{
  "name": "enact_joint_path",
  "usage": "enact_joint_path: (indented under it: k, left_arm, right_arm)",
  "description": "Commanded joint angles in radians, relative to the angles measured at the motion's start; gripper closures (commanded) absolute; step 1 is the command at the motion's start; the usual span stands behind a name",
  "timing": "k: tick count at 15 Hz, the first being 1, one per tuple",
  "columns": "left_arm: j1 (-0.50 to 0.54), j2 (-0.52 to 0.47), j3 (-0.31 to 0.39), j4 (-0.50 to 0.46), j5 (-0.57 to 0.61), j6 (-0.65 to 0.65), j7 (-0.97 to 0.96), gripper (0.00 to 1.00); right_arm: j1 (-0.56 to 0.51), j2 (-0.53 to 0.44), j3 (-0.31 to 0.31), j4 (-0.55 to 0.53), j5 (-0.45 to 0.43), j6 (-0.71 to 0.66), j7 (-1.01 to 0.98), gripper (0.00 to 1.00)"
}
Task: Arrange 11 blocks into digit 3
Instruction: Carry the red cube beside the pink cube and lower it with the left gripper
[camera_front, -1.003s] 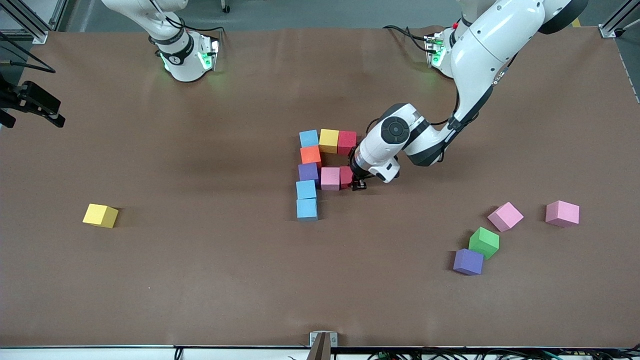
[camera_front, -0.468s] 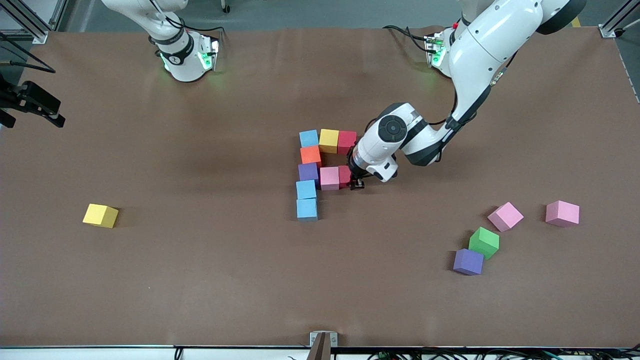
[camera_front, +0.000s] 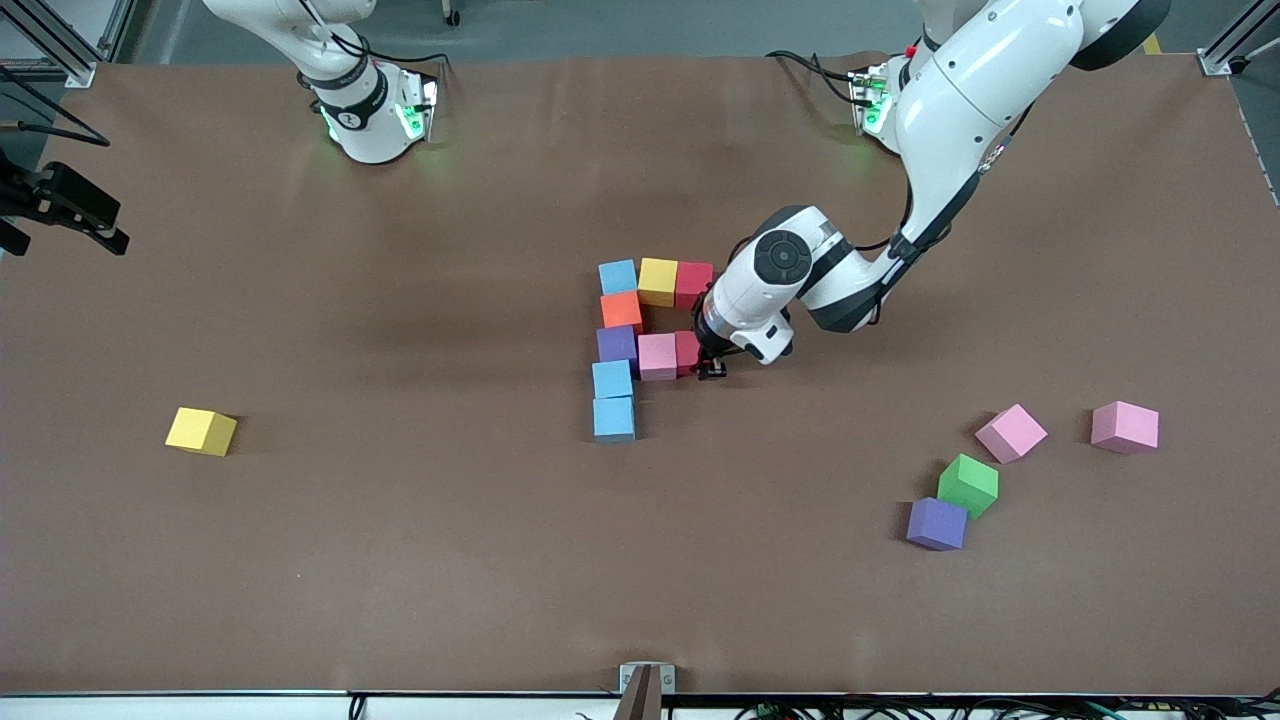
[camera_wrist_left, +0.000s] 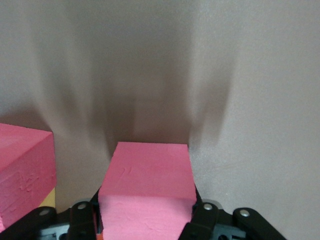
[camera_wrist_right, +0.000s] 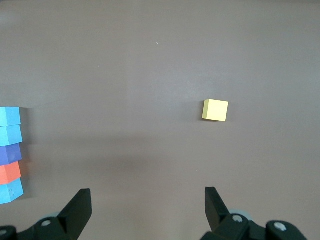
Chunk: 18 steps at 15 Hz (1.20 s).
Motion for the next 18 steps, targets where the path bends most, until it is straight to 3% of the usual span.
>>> enact_joint_path:
  k: [1,2,3,4,8,13,18]
  left_arm:
    - [-0.025,0.054,0.012,0.040,0.023,0.011,-0.008,0.60]
    - [-0.025,0.054,0.012,0.042,0.023,0.011,-0.004,0.45]
    - [-0.025,0.054,0.014,0.040,0.023,0.011,0.021,0.10]
    - [-0.027,0.051,0.014,0.040,0.025,0.010,0.033,0.00]
    - [-0.008,0.028,0.011,0.049,0.095,-0.068,0.033,0.00]
    - [-0.004,-0.096,-0.004,0.104,0.085,-0.289,0.036,0.00]
    - [0.010,-0.137,-0.023,0.313,0.078,-0.582,0.188,0.00]
  right_arm:
    - [-0.001,0.007,-0.001,0.021,-0.004,-0.013,0.008,0.00]
    - [-0.001,0.007,-0.001,0.021,-0.004,-0.013,0.008,0.00]
    - [-0.001,0.007,-0.002,0.021,-0.006,-0.013,0.008,0.00]
    - [-0.001,0.005,-0.002,0.022,-0.006,-0.013,0.008,0.00]
    - [-0.001,0.007,-0.002,0.024,-0.004,-0.014,0.008,0.00]
    - [0.001,0.007,-0.001,0.024,-0.003,-0.013,0.010,0.00]
    - [-0.001,0.005,-0.002,0.024,-0.006,-0.014,0.008,0.00]
